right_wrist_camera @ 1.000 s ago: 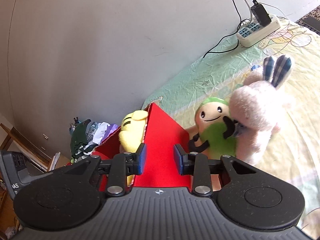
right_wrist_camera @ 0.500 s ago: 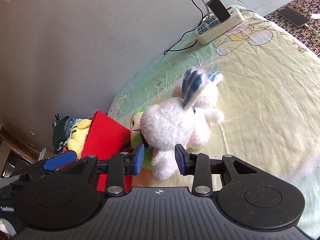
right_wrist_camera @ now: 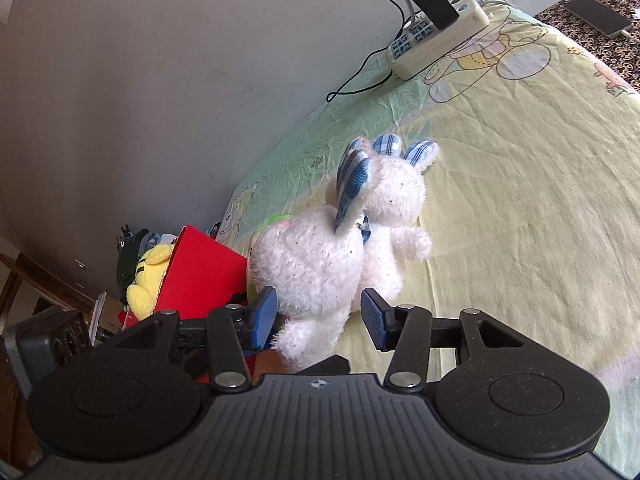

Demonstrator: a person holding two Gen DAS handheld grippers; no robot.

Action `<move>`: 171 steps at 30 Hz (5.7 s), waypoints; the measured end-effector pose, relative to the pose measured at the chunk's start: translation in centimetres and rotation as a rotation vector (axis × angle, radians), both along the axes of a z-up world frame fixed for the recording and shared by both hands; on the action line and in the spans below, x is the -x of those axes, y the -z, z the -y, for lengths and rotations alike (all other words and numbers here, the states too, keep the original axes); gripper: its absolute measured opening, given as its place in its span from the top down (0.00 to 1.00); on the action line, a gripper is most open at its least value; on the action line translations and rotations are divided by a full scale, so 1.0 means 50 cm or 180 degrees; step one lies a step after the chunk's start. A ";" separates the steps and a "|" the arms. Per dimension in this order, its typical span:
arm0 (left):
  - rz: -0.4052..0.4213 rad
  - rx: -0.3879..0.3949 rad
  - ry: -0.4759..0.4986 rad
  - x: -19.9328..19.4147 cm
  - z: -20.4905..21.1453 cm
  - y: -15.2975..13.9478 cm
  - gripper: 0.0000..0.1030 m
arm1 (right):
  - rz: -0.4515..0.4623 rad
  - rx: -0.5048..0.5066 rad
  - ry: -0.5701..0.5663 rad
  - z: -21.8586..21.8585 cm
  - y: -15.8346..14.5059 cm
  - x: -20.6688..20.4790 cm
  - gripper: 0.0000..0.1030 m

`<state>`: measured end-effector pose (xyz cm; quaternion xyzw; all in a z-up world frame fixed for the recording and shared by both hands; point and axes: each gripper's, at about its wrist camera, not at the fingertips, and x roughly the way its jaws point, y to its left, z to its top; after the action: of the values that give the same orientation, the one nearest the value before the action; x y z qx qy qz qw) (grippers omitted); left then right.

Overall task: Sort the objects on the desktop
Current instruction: 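Move the right gripper onto the white rabbit plush with plaid ears, then close the right gripper around the white rabbit's body, then lift the white rabbit with the right gripper and carry it toward the red box, then lower the white rabbit into the red box beside the pink bear, then open the right gripper to release the rabbit in the box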

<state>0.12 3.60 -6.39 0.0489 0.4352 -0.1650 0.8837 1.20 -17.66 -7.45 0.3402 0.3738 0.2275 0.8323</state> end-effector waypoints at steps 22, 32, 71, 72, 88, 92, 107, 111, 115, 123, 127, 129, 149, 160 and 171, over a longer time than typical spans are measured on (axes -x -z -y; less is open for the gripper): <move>0.0116 0.0082 0.0653 0.063 0.133 -0.026 0.21 | -0.0110 -0.0076 -0.0021 0.123 0.016 0.006 0.68; 0.0246 0.0188 0.0197 -0.008 0.056 -0.049 0.22 | 0.0178 -0.0247 -0.0201 0.118 0.013 -0.024 0.45; -0.0255 0.0241 -0.0136 0.153 -0.101 -0.048 0.33 | -0.0303 -0.0064 -0.1352 -0.067 -0.016 0.066 0.45; -0.0270 0.0262 -0.0164 0.163 -0.116 -0.050 0.33 | -0.0313 -0.0038 -0.1418 -0.083 -0.019 0.070 0.45; -0.0141 0.0275 -0.0181 0.289 -0.413 -0.101 0.33 | -0.0228 0.0167 -0.1903 -0.390 -0.091 0.152 0.45; -0.0034 0.0277 -0.0223 0.318 -0.498 -0.125 0.33 | -0.0055 0.0206 -0.2009 -0.479 -0.115 0.161 0.46; 0.0863 0.0360 -0.0327 0.294 -0.692 -0.283 0.31 | 0.0802 0.0066 -0.1967 -0.656 -0.237 0.112 0.46; 0.0901 0.0408 -0.0346 0.227 -0.710 -0.289 0.31 | 0.0916 0.0073 -0.1777 -0.671 -0.250 0.065 0.46; 0.0767 0.0483 -0.0387 0.159 -0.712 -0.267 0.30 | 0.0894 0.0182 -0.1635 -0.679 -0.238 0.015 0.46; 0.0250 0.0384 -0.0533 0.061 -0.708 -0.168 0.30 | 0.0308 0.0315 -0.1734 -0.690 -0.162 -0.084 0.47; 0.0107 0.0234 -0.0602 0.051 -0.705 -0.134 0.30 | 0.0079 0.0466 -0.1930 -0.707 -0.140 -0.103 0.47; 0.0145 0.0044 -0.0603 0.055 -0.695 -0.128 0.29 | -0.0010 0.0528 -0.2024 -0.719 -0.131 -0.114 0.47; 0.0324 -0.0209 -0.0683 0.093 -0.695 -0.138 0.29 | -0.0005 0.1015 -0.2305 -0.757 -0.119 -0.114 0.40; 0.0290 -0.0049 -0.0537 0.082 -0.672 -0.132 0.29 | -0.0169 0.0639 -0.1575 -0.681 -0.114 -0.123 0.60; 0.0318 -0.0051 -0.0446 0.071 -0.647 -0.121 0.21 | -0.0113 0.0664 -0.1326 -0.661 -0.111 -0.121 0.63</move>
<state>-3.43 35.96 -0.35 0.0336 0.3942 -0.0965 0.9133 7.26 15.40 -1.91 0.1718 0.4720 0.3485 0.7914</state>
